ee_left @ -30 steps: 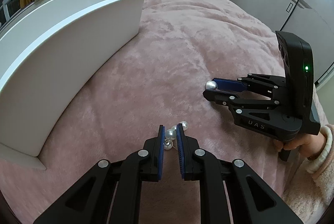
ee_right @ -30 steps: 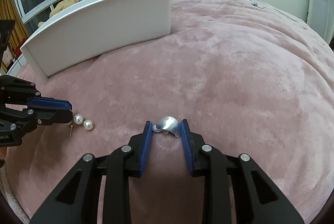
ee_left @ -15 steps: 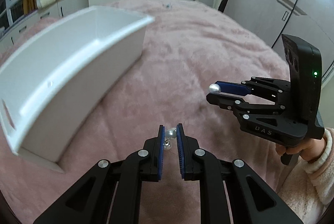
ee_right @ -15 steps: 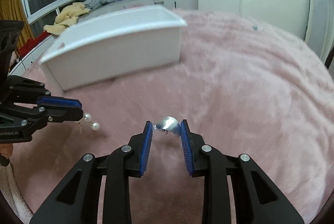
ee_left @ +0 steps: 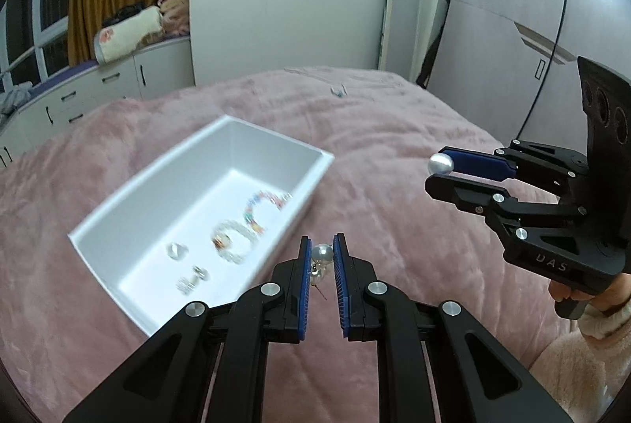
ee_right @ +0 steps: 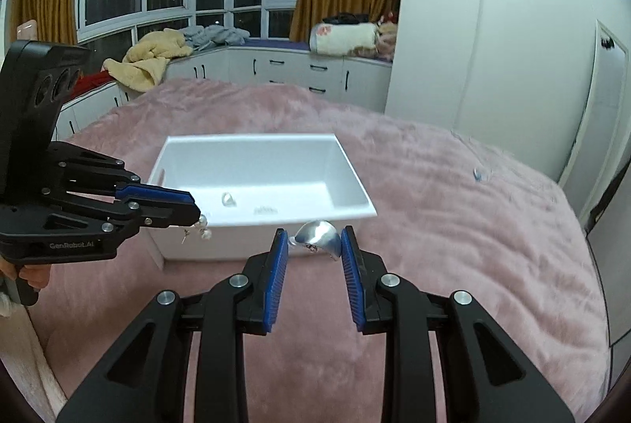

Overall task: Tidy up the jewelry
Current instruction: 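Carry the pearl strand with the left tool while the right tool carries the shell charm over the box, then open both tools to drop the pearl pieces into the box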

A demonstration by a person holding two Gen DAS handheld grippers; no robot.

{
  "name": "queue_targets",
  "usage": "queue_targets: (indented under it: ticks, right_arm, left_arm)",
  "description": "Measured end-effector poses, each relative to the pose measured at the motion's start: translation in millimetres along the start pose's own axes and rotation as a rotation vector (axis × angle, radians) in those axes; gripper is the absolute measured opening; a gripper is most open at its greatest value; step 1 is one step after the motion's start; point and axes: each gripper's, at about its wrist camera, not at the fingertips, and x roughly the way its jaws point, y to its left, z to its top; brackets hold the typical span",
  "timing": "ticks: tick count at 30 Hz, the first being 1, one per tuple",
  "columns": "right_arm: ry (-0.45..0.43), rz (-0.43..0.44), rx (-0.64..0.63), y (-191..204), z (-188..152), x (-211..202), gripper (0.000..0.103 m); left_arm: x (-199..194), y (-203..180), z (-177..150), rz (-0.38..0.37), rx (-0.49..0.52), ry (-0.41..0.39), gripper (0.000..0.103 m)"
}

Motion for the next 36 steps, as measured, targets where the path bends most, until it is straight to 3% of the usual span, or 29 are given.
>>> queue_targets:
  ticks: [7, 16, 25, 36]
  right_arm:
    - [-0.027, 0.014, -0.046, 25, 41, 14, 0.028]
    - [-0.013, 0.063, -0.057, 52, 82, 65, 0.028]
    - [0.035, 0.092, -0.072, 68, 94, 123, 0.028]
    - [0.094, 0.106, -0.054, 61, 83, 164, 0.028]
  left_arm:
    - [-24, 32, 14, 0.054, -0.021, -0.028, 0.016]
    - [-13, 95, 12, 0.134, -0.12, 0.011, 0.016]
    - [11, 143, 11, 0.164, -0.191, 0.041, 0.016]
    - [39, 162, 6, 0.162, -0.198, 0.076, 0.016]
